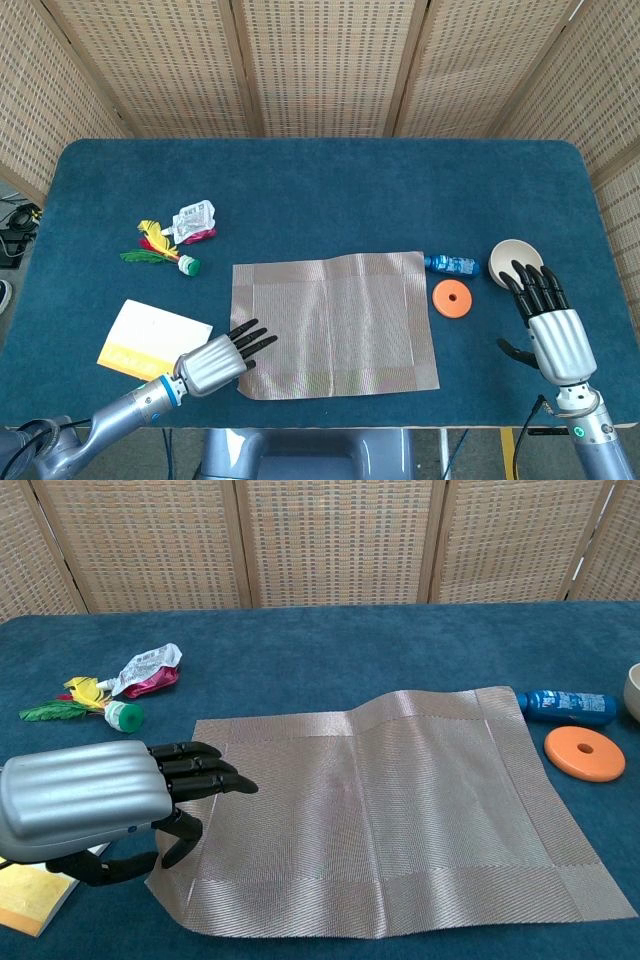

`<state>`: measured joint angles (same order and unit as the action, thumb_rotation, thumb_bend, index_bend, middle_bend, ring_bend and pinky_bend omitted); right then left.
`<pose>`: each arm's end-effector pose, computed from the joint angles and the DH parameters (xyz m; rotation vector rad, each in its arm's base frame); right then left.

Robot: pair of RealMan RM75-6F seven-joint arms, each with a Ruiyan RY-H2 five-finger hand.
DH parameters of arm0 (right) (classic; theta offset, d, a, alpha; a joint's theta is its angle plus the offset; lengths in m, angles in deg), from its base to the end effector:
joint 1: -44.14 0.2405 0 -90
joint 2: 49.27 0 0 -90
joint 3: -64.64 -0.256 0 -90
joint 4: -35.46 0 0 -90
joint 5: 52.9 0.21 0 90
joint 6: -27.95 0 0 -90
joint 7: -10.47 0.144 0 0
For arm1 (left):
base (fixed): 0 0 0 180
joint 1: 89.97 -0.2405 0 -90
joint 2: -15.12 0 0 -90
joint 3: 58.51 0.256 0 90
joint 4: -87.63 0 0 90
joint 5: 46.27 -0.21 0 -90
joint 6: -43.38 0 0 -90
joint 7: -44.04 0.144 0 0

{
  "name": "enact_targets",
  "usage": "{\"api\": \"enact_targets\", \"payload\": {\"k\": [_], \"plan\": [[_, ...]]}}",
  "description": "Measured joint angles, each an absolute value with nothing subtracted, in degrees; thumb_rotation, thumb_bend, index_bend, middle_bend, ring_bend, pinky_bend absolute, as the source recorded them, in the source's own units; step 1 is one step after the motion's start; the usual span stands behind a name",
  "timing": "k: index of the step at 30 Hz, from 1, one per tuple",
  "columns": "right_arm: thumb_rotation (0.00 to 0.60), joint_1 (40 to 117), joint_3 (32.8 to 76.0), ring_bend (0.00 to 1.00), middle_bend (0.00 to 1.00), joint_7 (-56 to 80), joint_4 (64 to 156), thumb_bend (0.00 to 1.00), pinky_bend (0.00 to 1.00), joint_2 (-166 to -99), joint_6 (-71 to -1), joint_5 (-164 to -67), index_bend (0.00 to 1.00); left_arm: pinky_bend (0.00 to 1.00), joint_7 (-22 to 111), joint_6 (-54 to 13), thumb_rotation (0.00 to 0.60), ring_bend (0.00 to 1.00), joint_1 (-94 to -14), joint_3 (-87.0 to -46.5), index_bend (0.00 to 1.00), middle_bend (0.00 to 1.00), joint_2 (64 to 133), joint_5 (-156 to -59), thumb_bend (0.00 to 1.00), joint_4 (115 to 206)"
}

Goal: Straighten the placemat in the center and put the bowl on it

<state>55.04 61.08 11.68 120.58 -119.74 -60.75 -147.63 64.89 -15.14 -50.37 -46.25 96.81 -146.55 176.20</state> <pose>-0.2802 -0.2133 0.1358 1.5207 -0.7211 1.1131 -0.1812 0.2245 -0.0262 -2.4976 -0.3528 -0.8119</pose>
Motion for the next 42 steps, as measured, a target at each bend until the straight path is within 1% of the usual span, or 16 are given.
{"api": "enact_targets", "payload": {"k": [2,3,4,5,6,7,8,12,14,19,22,25,28,34,42], "plan": [[0.6,55.03,61.08,0.0,0.0,11.66,120.63,0.0,0.0,-119.73,-60.78,-147.65,0.11,0.0,64.37,-15.09,0.6,0.0,-50.4,-46.2,0.6,0.0,96.79,-146.72,0.46,176.21],[0.6,55.02,61.08,0.0,0.0,11.64,120.64,0.0,0.0,-119.73,-60.8,-147.67,0.11,0.0,63.99,-15.07,0.6,0.0,-50.41,-46.16,0.52,0.0,96.78,-146.79,0.38,176.19],[0.6,55.01,61.08,0.0,0.0,11.61,120.65,0.0,0.0,-119.73,-60.81,-147.69,0.11,0.0,63.42,-15.03,0.6,0.0,-50.44,-46.11,0.39,0.0,96.72,-146.92,0.27,176.1],[0.6,55.0,61.1,0.0,0.0,11.59,120.64,0.0,0.0,-119.73,-60.77,-147.69,0.11,0.0,63.03,-15.07,0.6,0.0,-50.51,-46.1,0.28,0.0,96.59,-147.07,0.19,176.01],[0.6,55.0,61.11,0.0,0.0,11.59,120.62,0.0,0.0,-119.73,-60.72,-147.66,0.11,0.0,62.76,-15.29,0.6,0.0,-50.62,-46.11,0.13,0.0,96.4,-147.16,0.09,176.01],[0.6,55.0,61.11,0.0,0.0,11.6,120.61,0.0,0.0,-119.74,-60.7,-147.63,0.11,0.0,62.4,-15.77,0.6,0.0,-50.78,-46.1,0.04,0.0,96.05,-147.28,0.02,176.15],[0.6,55.0,61.09,0.0,0.0,11.62,120.59,0.0,0.0,-119.74,-60.67,-147.59,0.11,0.0,61.95,-16.15,0.6,0.0,-50.9,-46.1,0.01,0.0,95.7,-147.38,0.0,176.31],[0.6,55.01,60.97,0.0,0.0,11.57,120.43,0.0,0.0,-119.77,-60.49,-147.2,0.11,0.0,59.6,-18.48,0.6,0.0,-51.87,-46.48,0.0,0.0,93.28,-147.02,0.0,178.19],[0.6,55.04,60.84,0.0,0.0,11.47,120.16,0.0,0.0,-119.88,-60.1,-146.62,0.11,0.0,59.09,-20.79,0.6,0.0,-52.95,-47.26,0.0,0.0,92.08,-146.14,0.0,179.41],[0.6,55.4,60.35,0.0,0.0,10.84,119.43,0.0,0.0,-120.18,-57.85,-144.24,0.12,0.0,59.03,-28.45,0.6,0.0,-57.58,-50.69,0.0,0.0,89.53,-140.55,0.0,183.43],[0.6,56.06,59.86,0.0,0.0,10.43,119.15,0.0,0.0,-120.11,-55.31,-142.27,0.12,0.0,59.7,-32.64,0.6,0.0,-60.68,-53.15,0.0,0.0,88.59,-136.2,0.0,185.63],[0.6,57.51,58.95,0.0,0.0,10.26,118.73,0.0,0.0,-119.7,-50.96,-139.33,0.13,0.0,60.55,-37.8,0.6,0.0,-64.16,-55.89,0.0,0.0,88.27,-131.43,0.0,187.2],[0.6,59.33,57.88,0.0,0.0,10.51,118.39,0.0,0.0,-119.07,-45.34,-135.56,0.15,0.0,61.52,-41.57,0.6,0.0,-67.59,-58.52,0.0,0.0,87.88,-127.04,0.0,188.96],[0.6,63.39,55.5,0.0,0.0,11.56,115.56,0.0,0.0,-119.14,-33.73,-125.76,0.19,0.0,63.0,-42.45,0.6,0.0,-69.93,-60.31,0.0,0.0,86.04,-124.97,0.0,190.57],[0.6,68.61,53.4,0.0,0.0,8.72,104.03,0.0,0.0,-125.32,-23.21,-114.8,0.23,0.0,62.45,-41.75,0.6,0.0,-70.74,-61.26,0.0,0.0,84.96,-125.37,0.0,190.72]]}}
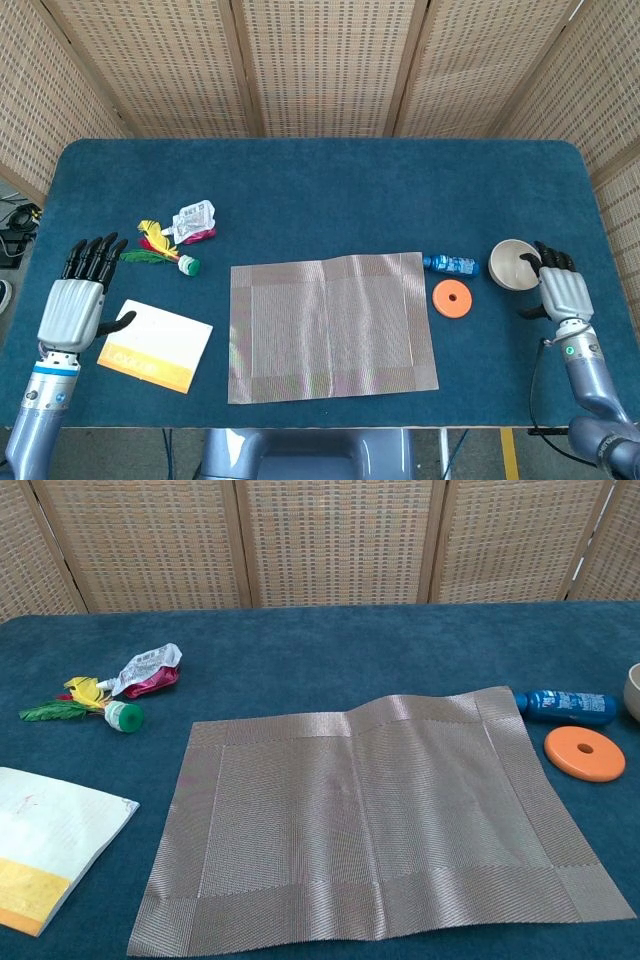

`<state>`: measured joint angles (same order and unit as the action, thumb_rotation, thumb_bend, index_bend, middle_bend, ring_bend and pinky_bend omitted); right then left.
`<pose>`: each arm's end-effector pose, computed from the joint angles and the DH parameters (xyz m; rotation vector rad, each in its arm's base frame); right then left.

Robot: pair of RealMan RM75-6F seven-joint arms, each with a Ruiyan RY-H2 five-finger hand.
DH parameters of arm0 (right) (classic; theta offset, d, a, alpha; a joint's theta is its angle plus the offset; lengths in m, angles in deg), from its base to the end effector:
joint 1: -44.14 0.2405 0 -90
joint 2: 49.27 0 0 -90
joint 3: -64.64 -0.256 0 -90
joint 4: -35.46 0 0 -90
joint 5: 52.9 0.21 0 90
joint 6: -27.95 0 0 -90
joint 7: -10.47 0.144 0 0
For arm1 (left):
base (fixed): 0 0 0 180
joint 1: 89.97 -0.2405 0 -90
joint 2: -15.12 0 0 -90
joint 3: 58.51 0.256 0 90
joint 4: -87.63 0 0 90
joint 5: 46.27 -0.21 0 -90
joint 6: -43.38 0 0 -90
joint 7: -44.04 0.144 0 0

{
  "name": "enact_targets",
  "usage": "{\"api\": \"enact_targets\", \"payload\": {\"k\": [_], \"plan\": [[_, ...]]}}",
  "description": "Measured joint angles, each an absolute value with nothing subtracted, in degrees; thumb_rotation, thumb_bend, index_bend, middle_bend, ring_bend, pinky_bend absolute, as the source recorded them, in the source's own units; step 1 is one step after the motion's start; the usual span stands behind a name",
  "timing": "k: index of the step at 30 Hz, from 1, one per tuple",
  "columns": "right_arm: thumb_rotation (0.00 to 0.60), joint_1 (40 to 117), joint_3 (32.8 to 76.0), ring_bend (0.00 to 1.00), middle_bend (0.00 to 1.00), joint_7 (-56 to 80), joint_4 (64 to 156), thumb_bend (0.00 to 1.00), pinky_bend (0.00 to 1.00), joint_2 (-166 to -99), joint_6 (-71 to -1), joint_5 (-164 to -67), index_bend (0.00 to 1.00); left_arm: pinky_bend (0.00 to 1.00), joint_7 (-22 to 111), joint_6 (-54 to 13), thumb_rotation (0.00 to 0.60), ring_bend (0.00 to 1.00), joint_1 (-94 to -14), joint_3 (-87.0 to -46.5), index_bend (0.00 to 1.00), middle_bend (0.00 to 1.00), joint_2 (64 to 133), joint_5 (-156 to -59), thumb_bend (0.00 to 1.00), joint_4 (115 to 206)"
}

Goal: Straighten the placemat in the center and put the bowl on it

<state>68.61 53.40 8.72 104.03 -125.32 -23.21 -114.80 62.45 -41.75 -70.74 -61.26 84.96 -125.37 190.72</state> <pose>-0.3571 -0.3248 0.1115 1.3737 -1.1200 0.6169 -0.2260 0.2392 0.1181 -1.4815 -0.7933 -0.9935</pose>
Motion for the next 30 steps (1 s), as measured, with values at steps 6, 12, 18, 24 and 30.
{"api": "enact_targets", "payload": {"k": [6,12,18,24,30], "plan": [[0.6,70.54,52.87,0.0,0.0,4.89,99.07,0.0,0.0,-129.28,-19.8,-109.15,0.31,0.0,61.92,-41.17,0.6,0.0,-71.36,-61.93,0.0,0.0,84.37,-125.34,0.0,191.0],[0.6,71.73,52.56,0.0,0.0,2.98,94.66,0.18,0.0,-132.6,-19.34,-107.46,0.49,0.0,61.65,-40.33,0.6,0.0,-71.6,-62.49,0.0,0.0,84.18,-125.37,0.0,191.18],[0.6,72.12,52.18,0.0,0.0,5.93,89.7,0.51,0.0,-135.86,-21.02,-109.8,0.69,0.0,61.37,-39.79,0.6,0.0,-71.89,-62.96,0.0,0.0,84.04,-125.43,0.0,191.33],[0.6,71.83,52.09,0.0,0.0,10.72,87.69,0.54,0.0,-137.24,-25.11,-114.57,0.72,0.0,60.8,-39.29,0.6,0.0,-72.1,-63.29,0.0,0.0,83.88,-125.71,0.0,191.36],[0.6,70.98,52.47,0.0,0.0,12.76,91.82,0.54,0.0,-135.14,-31.22,-119.87,0.72,0.0,60.08,-38.92,0.6,0.0,-72.37,-63.52,0.0,0.0,83.47,-126.09,0.0,191.61]]}}
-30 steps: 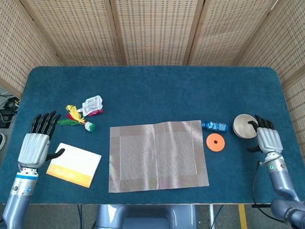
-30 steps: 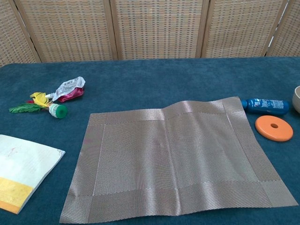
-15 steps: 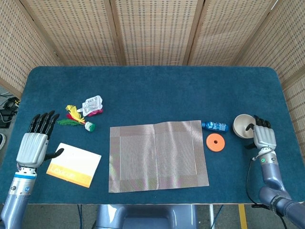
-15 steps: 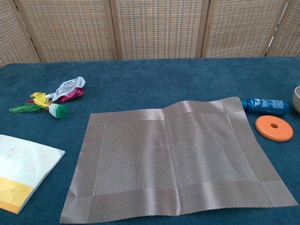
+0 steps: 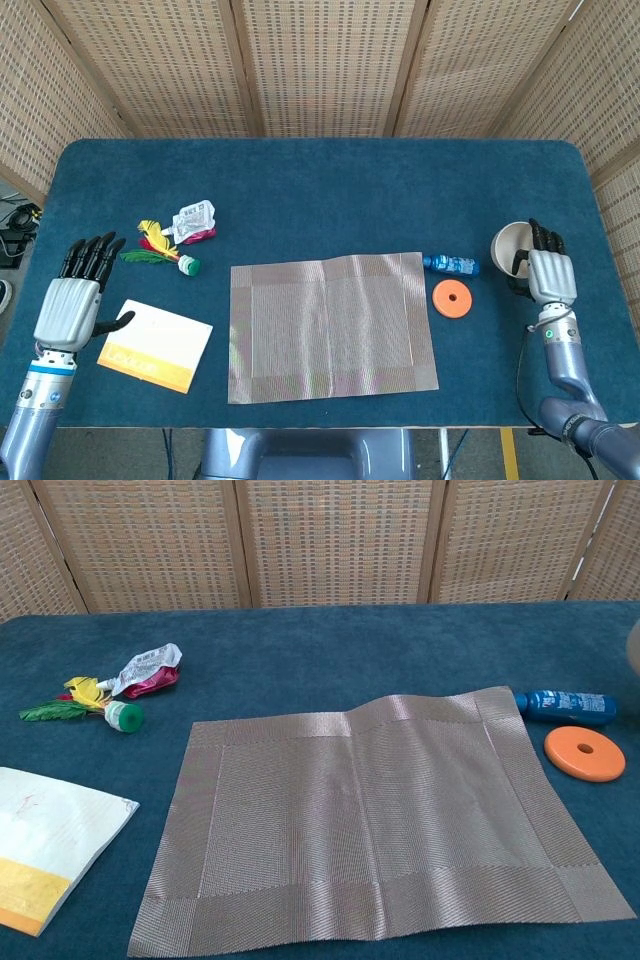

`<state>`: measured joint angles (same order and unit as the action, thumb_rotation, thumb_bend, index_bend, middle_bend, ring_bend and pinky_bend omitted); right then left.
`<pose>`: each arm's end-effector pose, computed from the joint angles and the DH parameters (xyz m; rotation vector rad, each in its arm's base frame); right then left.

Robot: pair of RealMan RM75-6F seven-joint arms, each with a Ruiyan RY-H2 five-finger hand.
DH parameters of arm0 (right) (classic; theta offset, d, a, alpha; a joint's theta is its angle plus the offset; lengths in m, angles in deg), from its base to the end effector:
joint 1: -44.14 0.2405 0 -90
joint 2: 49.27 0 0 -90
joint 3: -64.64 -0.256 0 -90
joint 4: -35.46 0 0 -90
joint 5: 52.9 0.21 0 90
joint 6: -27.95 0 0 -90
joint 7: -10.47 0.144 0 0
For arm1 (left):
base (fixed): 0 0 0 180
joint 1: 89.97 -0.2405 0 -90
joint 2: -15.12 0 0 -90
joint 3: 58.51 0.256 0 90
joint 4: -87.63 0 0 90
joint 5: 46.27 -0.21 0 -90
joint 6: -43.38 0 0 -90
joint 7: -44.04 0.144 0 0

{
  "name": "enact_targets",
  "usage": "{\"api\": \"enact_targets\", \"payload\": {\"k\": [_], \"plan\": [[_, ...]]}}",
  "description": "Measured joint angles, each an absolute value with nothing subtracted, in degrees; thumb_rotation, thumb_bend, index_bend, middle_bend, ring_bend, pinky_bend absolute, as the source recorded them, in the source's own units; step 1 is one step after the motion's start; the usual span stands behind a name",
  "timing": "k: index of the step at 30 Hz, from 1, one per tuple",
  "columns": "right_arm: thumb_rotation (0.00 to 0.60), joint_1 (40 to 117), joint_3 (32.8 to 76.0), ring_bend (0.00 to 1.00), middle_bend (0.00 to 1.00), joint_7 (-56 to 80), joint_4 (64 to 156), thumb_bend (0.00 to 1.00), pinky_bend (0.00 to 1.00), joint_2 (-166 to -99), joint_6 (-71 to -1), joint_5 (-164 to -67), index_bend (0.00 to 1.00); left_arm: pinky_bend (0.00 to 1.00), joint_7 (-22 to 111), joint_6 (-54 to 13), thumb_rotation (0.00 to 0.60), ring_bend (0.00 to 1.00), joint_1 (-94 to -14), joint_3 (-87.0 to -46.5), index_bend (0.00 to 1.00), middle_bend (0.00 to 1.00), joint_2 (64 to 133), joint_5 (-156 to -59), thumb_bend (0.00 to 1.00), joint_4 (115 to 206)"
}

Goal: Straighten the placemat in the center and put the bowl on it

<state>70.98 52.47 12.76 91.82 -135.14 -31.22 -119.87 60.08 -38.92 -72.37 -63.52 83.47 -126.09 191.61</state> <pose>-0.3450 -0.3488 0.0929 1.3371 -0.9708 0.7609 -0.2268 0.2397 0.1233 -1.4795 -0.8334 -1.0102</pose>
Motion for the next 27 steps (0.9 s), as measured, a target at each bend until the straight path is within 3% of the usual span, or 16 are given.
{"api": "enact_targets", "payload": {"k": [5,10,18,23,27], "plan": [[0.6,70.6,53.36,0.0,0.0,11.99,100.56,0.54,0.0,-130.86,-35.41,-125.21,0.72,0.0,59.54,-38.61,0.6,0.0,-72.53,-63.71,0.0,0.0,83.19,-126.33,0.0,191.7],[0.6,72.11,55.34,0.0,0.0,10.35,112.21,0.54,0.0,-123.96,-35.07,-131.91,0.72,0.0,58.98,-38.18,0.6,0.0,-72.66,-63.75,0.0,0.0,82.93,-126.68,0.0,191.75],[0.6,81.61,57.49,0.0,0.0,4.69,130.67,0.54,0.0,-114.73,-21.12,-139.43,0.71,0.0,57.98,-37.72,0.6,0.0,-72.85,-64.04,0.0,0.0,82.46,-126.8,0.0,191.81],[0.6,89.11,57.32,0.0,0.0,-1.2,134.44,0.54,0.0,-115.39,-11.12,-137.39,0.71,0.0,57.4,-36.93,0.6,0.0,-72.75,-64.22,0.0,0.0,82.28,-126.52,0.0,191.56],[0.6,91.97,57.08,0.0,0.0,-4.53,134.59,0.54,0.0,-118.83,-8.46,-135.03,0.71,0.0,57.06,-36.52,0.6,0.0,-72.69,-64.26,0.0,0.0,82.17,-126.54,0.0,191.52]]}}
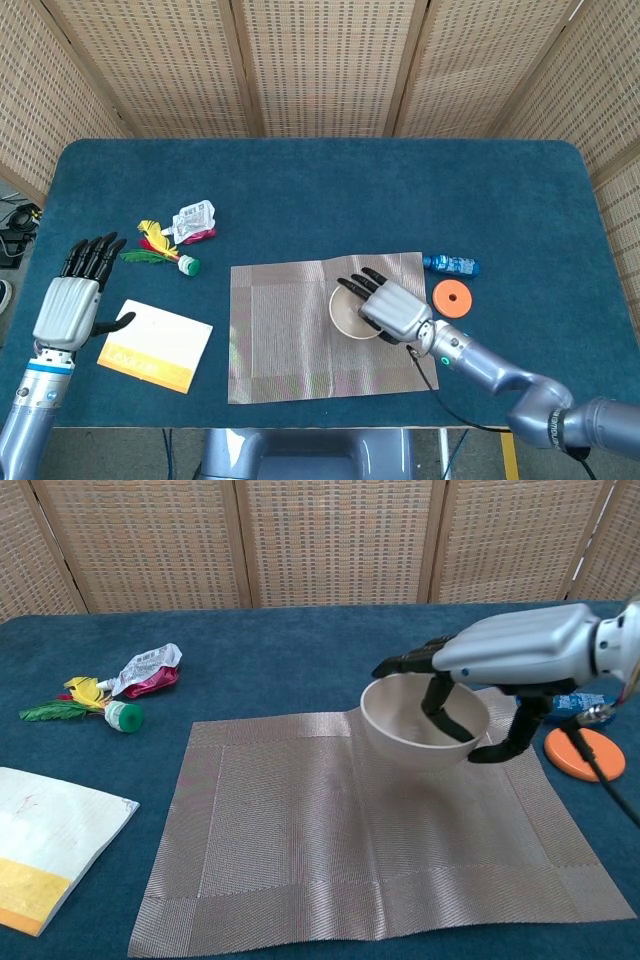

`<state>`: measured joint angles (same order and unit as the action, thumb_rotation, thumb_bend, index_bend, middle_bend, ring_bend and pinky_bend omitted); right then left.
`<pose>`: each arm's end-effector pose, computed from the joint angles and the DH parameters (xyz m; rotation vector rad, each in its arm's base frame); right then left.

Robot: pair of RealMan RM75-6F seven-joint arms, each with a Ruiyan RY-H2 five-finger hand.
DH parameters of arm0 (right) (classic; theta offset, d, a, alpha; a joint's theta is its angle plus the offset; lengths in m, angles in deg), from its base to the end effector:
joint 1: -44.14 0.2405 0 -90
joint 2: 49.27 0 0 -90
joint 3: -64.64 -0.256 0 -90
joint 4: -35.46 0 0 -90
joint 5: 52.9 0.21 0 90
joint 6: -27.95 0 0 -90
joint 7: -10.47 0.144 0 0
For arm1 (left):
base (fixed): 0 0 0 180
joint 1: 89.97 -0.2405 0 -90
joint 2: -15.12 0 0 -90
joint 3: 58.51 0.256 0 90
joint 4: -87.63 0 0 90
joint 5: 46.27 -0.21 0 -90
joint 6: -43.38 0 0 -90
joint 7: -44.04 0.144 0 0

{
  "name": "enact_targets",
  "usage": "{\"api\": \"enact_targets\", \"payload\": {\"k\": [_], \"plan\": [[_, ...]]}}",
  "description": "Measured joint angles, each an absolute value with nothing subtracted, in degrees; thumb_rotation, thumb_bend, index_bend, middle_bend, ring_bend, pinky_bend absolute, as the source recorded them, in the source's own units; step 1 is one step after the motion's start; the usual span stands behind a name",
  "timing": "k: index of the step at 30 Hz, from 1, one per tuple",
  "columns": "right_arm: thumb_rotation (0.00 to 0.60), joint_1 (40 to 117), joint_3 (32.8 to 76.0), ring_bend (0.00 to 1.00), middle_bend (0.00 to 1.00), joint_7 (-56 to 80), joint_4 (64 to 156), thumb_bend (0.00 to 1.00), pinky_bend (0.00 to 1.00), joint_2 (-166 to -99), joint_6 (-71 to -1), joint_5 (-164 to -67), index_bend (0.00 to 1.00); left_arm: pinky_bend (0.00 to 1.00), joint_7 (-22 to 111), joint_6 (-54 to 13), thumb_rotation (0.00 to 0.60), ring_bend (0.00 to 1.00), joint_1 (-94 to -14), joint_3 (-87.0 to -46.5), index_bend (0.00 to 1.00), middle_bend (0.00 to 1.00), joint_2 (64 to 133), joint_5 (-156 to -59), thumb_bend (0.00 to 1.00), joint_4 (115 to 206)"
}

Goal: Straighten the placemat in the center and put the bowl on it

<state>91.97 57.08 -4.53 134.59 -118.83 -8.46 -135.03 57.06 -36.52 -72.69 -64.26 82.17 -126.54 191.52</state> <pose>-0.1146 -0.3150 0.0257 2.3950 -0.6328 0.7549 -0.2291 0.2414 0.1258 -1.4951 -0.8710 -1.0214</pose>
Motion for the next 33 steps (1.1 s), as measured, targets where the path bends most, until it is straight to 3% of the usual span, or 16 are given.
{"api": "enact_targets", "payload": {"k": [14,16,20,23,33], "plan": [[0.6,99.27,58.25,0.0,0.0,-15.24,127.15,0.53,0.0,-130.81,-4.63,-124.97,0.7,0.0,56.18,-35.15,0.6,0.0,-72.44,-64.79,0.0,0.0,81.93,-125.79,0.0,191.24],[0.6,99.74,58.59,0.0,0.0,-16.5,126.72,0.45,0.0,-131.55,-5.08,-124.24,0.59,0.0,56.17,-35.08,0.6,0.0,-72.43,-64.86,0.0,0.0,81.92,-125.7,0.0,191.25],[0.6,100.11,59.23,0.0,0.0,-17.34,127.3,0.11,0.0,-131.92,-5.8,-122.08,0.06,0.0,56.22,-34.85,0.6,0.0,-72.35,-64.97,0.0,0.0,81.94,-125.58,0.0,191.23],[0.6,99.97,59.59,0.0,0.0,-18.05,128.7,0.04,0.0,-131.33,-7.51,-120.92,0.0,0.0,56.08,-34.81,0.6,0.0,-72.37,-64.98,0.0,0.0,81.9,-125.64,0.0,191.29],[0.6,92.85,63.04,0.0,0.0,-20.18,135.44,0.04,0.0,-122.12,-22.57,-126.94,0.0,0.0,55.68,-35.75,0.6,0.0,-72.89,-64.56,0.0,0.0,81.63,-127.29,0.0,191.47]]}}
